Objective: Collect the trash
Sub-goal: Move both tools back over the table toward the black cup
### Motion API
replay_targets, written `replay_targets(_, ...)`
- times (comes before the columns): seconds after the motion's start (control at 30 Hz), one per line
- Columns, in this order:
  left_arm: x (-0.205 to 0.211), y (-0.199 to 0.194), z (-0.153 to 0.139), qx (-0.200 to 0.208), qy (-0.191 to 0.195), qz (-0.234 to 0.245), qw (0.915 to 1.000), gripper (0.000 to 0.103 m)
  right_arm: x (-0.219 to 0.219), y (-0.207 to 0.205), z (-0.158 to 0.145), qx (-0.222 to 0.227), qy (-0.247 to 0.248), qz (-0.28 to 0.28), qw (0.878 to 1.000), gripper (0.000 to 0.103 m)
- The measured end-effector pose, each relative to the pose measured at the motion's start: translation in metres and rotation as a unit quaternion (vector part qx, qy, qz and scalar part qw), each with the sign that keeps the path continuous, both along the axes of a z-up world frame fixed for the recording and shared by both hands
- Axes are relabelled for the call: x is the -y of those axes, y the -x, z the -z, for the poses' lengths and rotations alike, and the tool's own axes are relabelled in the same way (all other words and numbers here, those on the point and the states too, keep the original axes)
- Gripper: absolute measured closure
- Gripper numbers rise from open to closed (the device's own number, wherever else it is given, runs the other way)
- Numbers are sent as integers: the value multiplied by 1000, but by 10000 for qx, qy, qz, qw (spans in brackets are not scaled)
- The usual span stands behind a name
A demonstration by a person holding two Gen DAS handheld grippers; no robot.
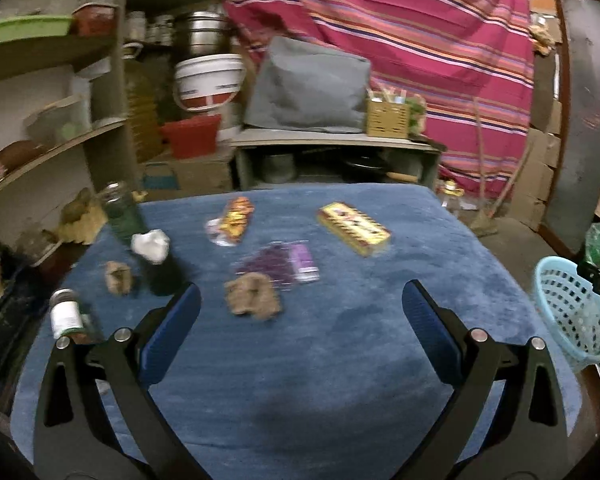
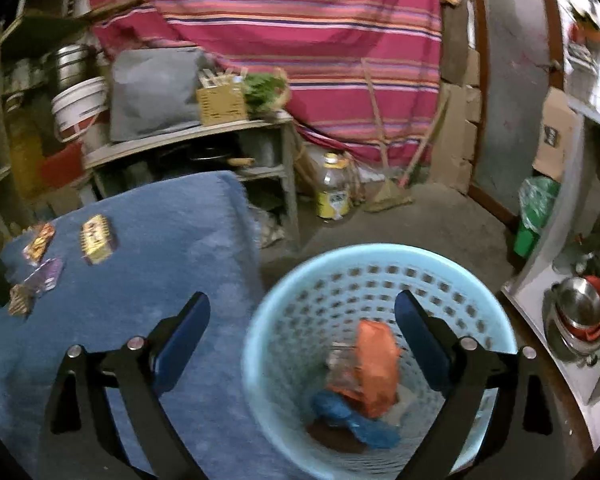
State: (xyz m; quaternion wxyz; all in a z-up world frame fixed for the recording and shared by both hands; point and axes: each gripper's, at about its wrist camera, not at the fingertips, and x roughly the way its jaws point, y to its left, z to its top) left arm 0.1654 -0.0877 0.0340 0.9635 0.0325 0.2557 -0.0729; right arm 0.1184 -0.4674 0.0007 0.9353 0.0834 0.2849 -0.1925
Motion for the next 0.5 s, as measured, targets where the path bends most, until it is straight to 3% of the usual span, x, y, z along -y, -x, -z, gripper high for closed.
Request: replay_targets(0.5, -130, -20, 19, -237, 270, -1055, 9938, 6, -145, -62, 6, -246, 401, -1199, 9917, 11)
